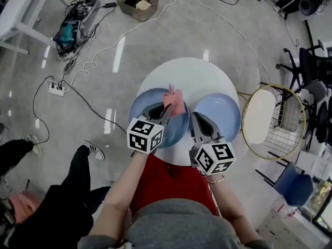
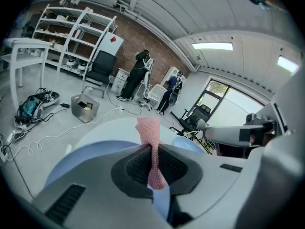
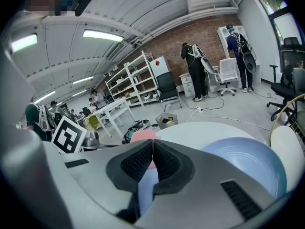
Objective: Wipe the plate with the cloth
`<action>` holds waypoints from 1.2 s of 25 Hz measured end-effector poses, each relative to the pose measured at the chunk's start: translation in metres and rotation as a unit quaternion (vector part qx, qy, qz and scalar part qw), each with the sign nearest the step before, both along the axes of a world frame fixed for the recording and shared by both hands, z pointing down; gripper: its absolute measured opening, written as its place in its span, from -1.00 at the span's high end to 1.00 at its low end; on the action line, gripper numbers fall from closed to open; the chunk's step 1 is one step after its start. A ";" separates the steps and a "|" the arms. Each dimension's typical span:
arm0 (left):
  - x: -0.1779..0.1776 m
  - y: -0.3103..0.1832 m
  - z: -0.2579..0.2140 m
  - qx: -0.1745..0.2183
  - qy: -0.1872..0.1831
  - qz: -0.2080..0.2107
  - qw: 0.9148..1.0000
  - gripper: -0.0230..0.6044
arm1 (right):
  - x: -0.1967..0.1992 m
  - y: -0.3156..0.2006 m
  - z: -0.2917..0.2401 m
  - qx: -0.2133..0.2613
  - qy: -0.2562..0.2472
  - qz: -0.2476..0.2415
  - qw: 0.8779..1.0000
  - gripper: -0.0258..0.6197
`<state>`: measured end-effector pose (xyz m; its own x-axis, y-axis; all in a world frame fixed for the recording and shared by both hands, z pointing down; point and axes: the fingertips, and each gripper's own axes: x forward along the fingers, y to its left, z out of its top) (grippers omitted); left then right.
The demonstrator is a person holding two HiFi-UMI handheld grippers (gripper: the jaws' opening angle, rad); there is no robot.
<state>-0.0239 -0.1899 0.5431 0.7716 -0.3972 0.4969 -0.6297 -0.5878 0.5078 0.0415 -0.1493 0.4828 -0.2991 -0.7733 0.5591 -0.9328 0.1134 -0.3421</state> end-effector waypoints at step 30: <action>-0.048 -0.016 0.061 -0.081 -0.189 -0.038 0.978 0.82 | -0.010 -0.016 0.022 -0.036 -0.009 -0.042 0.998 0.83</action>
